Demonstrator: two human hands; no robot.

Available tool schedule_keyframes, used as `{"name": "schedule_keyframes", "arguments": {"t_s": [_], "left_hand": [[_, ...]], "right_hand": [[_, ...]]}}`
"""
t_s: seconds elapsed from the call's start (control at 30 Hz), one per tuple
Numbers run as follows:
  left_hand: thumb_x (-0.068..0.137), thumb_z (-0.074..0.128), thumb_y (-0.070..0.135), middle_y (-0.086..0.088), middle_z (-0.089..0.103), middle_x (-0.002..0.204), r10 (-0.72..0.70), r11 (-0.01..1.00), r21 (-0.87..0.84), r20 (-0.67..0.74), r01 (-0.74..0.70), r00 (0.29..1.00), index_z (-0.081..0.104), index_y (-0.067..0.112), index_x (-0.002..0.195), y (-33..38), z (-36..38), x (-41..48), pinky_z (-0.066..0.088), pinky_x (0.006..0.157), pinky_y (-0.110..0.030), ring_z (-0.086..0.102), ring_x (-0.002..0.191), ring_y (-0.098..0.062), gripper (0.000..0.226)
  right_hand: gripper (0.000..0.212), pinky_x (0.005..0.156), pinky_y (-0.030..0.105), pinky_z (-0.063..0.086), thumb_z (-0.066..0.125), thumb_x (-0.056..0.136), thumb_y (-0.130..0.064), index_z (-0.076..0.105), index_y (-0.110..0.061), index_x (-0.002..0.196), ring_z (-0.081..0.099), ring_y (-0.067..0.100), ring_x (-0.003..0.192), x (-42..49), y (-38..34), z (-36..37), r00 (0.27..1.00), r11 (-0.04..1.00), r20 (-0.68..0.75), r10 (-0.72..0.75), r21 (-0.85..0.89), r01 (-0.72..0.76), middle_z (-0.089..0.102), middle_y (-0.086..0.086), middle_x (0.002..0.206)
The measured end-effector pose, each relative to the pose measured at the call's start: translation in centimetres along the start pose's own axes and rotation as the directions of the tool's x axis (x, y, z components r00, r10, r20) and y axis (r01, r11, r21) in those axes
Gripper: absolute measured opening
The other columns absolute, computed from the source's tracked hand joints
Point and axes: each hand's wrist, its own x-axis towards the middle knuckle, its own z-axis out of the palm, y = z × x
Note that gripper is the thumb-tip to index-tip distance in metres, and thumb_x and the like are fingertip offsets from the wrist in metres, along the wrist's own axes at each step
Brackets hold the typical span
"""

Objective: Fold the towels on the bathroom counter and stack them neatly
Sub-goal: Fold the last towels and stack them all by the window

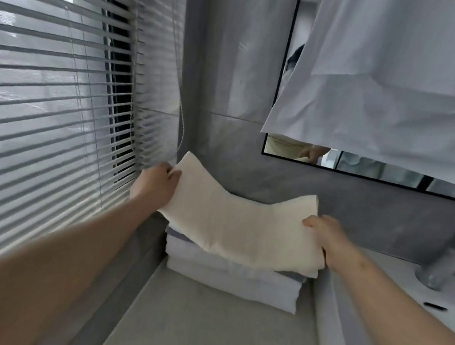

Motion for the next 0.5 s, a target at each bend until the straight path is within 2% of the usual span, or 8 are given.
{"name": "schedule_keyframes", "arguments": {"t_s": [0.07, 0.13, 0.23, 0.33, 0.4, 0.5], "left_hand": [[0.098, 0.040, 0.033, -0.012, 0.059, 0.092, 0.006, 1.000, -0.013, 0.014, -0.006, 1.000, 0.056, 0.008, 0.094, -0.2, 0.8, 0.7, 0.039, 0.070, -0.034, 0.054, 0.086, -0.031, 0.029], [0.098, 0.039, 0.034, -0.014, 0.061, 0.103, -0.011, 1.000, -0.009, 0.038, 0.011, 0.999, 0.057, 0.007, 0.104, -0.6, 1.6, 1.3, 0.041, 0.075, -0.035, 0.057, 0.096, -0.033, 0.032], [0.099, 0.038, 0.034, -0.015, 0.061, 0.109, -0.032, 0.999, 0.015, 0.081, 0.031, 0.996, 0.056, 0.007, 0.109, -1.2, 2.9, 2.1, 0.043, 0.077, -0.036, 0.056, 0.099, -0.034, 0.034], [0.099, 0.038, 0.034, -0.016, 0.061, 0.108, -0.039, 0.999, 0.025, 0.094, 0.037, 0.995, 0.055, 0.007, 0.109, -1.3, 3.8, 3.1, 0.041, 0.072, -0.034, 0.056, 0.099, -0.035, 0.033], [0.099, 0.037, 0.035, -0.016, 0.061, 0.104, -0.041, 0.999, 0.035, 0.109, 0.037, 0.993, 0.053, 0.007, 0.107, -1.2, 4.5, 3.8, 0.039, 0.069, -0.034, 0.056, 0.097, -0.035, 0.032], [0.099, 0.038, 0.035, -0.015, 0.059, 0.097, -0.042, 0.999, 0.034, 0.136, 0.037, 0.990, 0.051, 0.008, 0.100, -1.0, 5.7, 4.8, 0.039, 0.068, -0.034, 0.054, 0.088, -0.033, 0.030]], "right_hand": [[0.005, 0.068, 0.031, 0.041, 0.052, 0.089, -0.011, 0.051, -0.007, 0.086, 0.052, 0.027, 0.077, 0.9, 0.3, -0.1, 1.000, 1.000, -0.029, -0.013, -0.021, 0.012, 0.053, 0.012, 0.089], [0.013, 0.065, 0.031, 0.043, 0.052, 0.089, -0.010, 0.052, -0.002, 0.100, 0.054, 0.028, 0.079, 1.7, 0.8, -0.1, 0.999, 0.999, -0.043, -0.023, -0.027, 0.022, 0.055, 0.014, 0.094], [0.022, 0.067, 0.033, 0.046, 0.050, 0.090, -0.010, 0.050, -0.003, 0.110, 0.057, 0.031, 0.088, 2.9, 1.4, -0.2, 0.998, 1.000, -0.063, -0.005, -0.024, 0.003, 0.057, 0.015, 0.102], [0.023, 0.069, 0.035, 0.048, 0.048, 0.091, -0.010, 0.049, -0.004, 0.113, 0.057, 0.033, 0.093, 4.3, 2.1, -0.4, 0.995, 1.000, -0.097, 0.005, -0.002, -0.005, 0.057, 0.015, 0.106], [0.025, 0.077, 0.040, 0.048, 0.048, 0.092, -0.011, 0.050, -0.003, 0.116, 0.057, 0.033, 0.094, 5.2, 2.3, -0.4, 0.993, 1.000, -0.117, 0.001, -0.015, -0.003, 0.058, 0.015, 0.107], [0.017, 0.079, 0.039, 0.046, 0.047, 0.094, -0.010, 0.051, -0.004, 0.109, 0.056, 0.032, 0.093, 6.3, 2.5, -0.4, 0.991, 1.000, -0.132, -0.006, -0.020, 0.003, 0.058, 0.015, 0.105]]}}
